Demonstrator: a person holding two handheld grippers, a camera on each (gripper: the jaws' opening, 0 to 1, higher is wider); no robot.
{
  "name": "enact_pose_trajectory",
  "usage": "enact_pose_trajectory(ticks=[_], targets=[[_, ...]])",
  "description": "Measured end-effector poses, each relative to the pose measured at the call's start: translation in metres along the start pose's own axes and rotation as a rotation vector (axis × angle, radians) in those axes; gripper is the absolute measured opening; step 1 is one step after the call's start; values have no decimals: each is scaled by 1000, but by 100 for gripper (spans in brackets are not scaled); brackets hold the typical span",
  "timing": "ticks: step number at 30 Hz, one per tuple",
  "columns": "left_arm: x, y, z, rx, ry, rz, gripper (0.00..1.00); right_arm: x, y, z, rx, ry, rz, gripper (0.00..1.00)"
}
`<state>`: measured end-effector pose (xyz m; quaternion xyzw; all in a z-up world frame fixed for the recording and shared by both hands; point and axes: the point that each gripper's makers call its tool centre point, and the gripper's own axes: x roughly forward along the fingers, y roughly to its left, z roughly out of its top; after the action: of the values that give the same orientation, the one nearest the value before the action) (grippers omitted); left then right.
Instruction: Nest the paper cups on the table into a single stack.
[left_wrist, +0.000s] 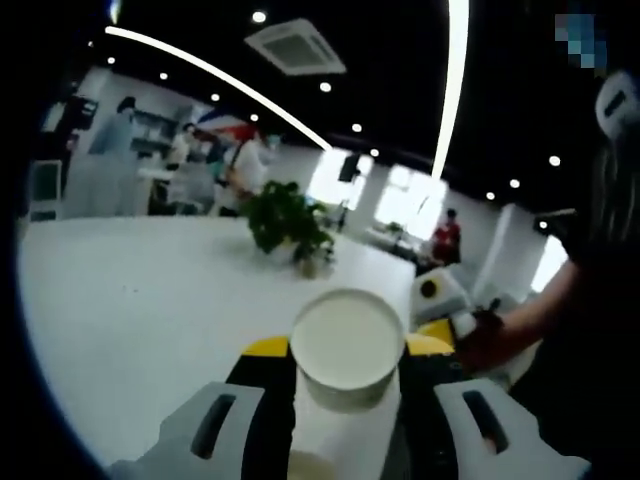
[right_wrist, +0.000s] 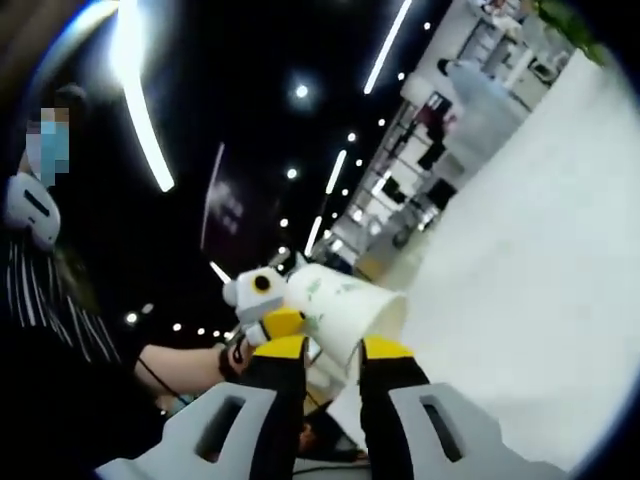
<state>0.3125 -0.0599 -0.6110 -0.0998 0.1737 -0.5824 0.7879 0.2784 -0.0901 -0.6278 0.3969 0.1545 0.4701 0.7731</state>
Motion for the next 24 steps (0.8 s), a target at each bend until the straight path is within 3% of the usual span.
enact_pose_trajectory(ticks=[13, 24], targets=[[0, -6, -2, -18, 20, -43, 39, -2, 10, 16, 90, -71, 89, 6], [-2, -12, -5, -30, 28, -63, 39, -2, 18, 14, 138, -61, 146, 3]])
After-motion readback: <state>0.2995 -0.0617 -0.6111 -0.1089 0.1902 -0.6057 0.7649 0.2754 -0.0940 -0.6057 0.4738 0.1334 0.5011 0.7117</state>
